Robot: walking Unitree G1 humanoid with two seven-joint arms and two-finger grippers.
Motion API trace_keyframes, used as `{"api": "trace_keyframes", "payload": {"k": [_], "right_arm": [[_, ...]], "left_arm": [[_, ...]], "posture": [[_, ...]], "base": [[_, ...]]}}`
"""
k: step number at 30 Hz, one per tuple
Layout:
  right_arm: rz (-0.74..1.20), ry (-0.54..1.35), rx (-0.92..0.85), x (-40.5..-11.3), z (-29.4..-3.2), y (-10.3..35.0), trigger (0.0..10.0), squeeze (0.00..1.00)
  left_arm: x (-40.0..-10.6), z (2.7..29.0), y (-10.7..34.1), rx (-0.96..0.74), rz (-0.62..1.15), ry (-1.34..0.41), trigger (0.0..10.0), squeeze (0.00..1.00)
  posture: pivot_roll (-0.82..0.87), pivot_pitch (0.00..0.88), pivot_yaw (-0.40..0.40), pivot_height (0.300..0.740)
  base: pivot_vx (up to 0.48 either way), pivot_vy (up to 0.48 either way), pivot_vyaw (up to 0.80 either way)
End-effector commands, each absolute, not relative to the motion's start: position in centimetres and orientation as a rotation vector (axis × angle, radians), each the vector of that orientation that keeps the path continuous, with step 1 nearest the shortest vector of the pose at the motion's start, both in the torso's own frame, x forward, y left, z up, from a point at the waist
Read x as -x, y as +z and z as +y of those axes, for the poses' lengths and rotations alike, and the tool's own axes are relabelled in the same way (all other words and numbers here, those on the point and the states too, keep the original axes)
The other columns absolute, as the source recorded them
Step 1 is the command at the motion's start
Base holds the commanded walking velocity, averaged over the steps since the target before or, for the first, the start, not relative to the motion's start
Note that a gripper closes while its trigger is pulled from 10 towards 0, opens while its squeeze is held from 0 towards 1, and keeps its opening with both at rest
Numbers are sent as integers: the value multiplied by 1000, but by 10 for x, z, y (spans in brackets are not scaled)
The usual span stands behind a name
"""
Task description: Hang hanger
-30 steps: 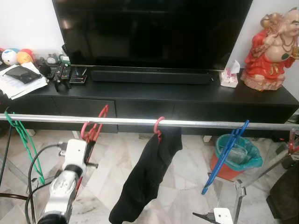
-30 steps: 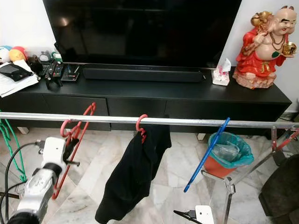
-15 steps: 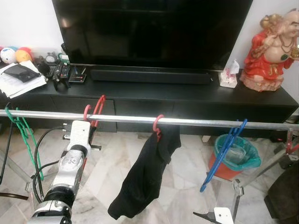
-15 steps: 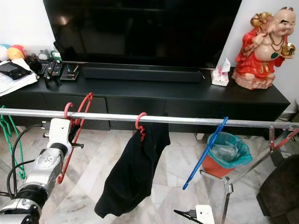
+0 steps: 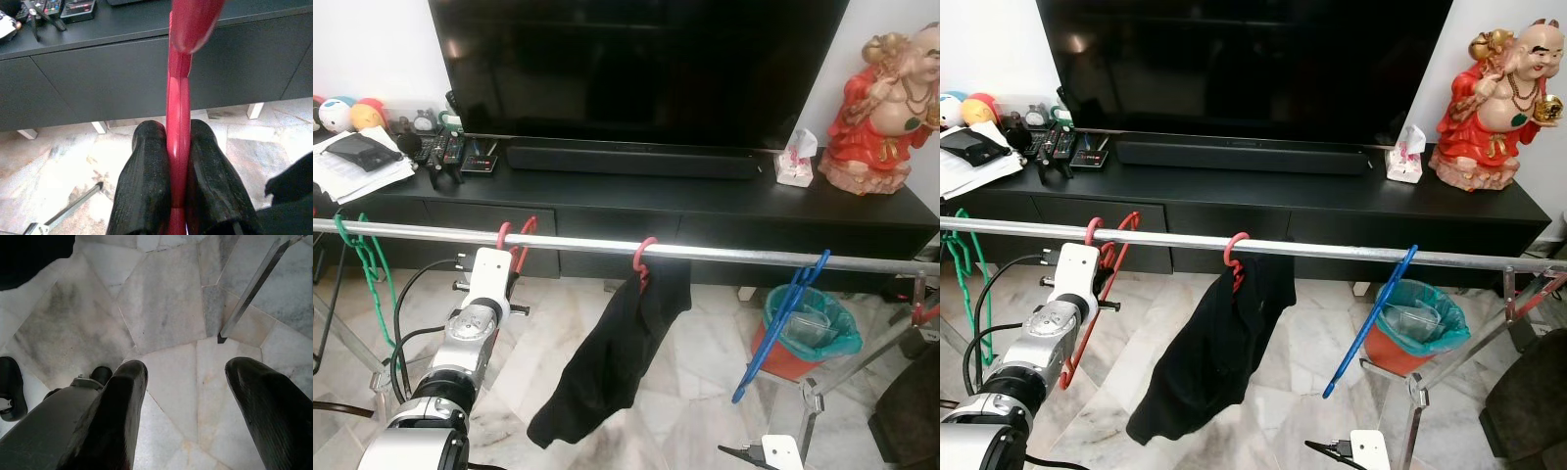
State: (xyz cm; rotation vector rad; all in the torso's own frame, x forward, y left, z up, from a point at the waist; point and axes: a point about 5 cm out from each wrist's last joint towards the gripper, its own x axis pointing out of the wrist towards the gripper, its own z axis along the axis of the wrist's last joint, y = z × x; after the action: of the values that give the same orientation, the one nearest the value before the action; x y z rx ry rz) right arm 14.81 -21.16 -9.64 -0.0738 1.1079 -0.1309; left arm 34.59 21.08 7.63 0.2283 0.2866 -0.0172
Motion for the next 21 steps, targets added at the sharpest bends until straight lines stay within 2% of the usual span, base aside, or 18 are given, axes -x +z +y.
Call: {"api": "trace_keyframes", "payload": {"k": [1,7,14,15,16,17,18,19,20,21], "right_arm": [[1113,-134,83,-148,-215,-96,10000,0],[1115,-129,84,-149,-215,-96,10000,0],[1113,-129,86,-149,-215,-96,10000,0],[1113,-129,87,-149,-215,-96,10000,0],[1113,-129,87,-149,-215,-96,10000,0],[1113,-128,87,-149,-215,-96,10000,0],[1113,-128,88,-149,-215,-96,10000,0],[1113,-128,88,-149,-215,-96,10000,0],[1113,-128,87,-149,-215,-96,10000,0],[1113,-128,87,-149,-215,-96,10000,0]], "left_arm": [[-335,211,58,-246,385,-54,10000,0],[-323,223,49,-288,455,-68,10000,0],[-314,225,51,-286,439,-53,10000,0],[-313,225,51,-283,432,-52,10000,596],[-312,224,52,-281,429,-52,10000,596],[-312,223,53,-276,423,-53,10000,784],[-311,222,54,-271,417,-53,10000,855],[-311,222,54,-271,417,-53,10000,855],[-311,221,55,-266,411,-53,10000,961],[-310,219,56,-266,410,-54,10000,965]], "posture": [[-63,0,-103,732],[-52,0,-105,732],[-51,0,-105,732],[-50,0,-105,732],[-50,0,-105,732],[-49,0,-106,732],[-49,0,-106,732],[-49,0,-106,732],[-48,0,-105,732],[-48,0,-105,732]], "base": [[0,0,0],[0,0,0],[0,0,0],[0,0,0],[0,0,0],[0,0,0],[0,0,0],[0,0,0],[0,0,0],[0,0,0]]}}
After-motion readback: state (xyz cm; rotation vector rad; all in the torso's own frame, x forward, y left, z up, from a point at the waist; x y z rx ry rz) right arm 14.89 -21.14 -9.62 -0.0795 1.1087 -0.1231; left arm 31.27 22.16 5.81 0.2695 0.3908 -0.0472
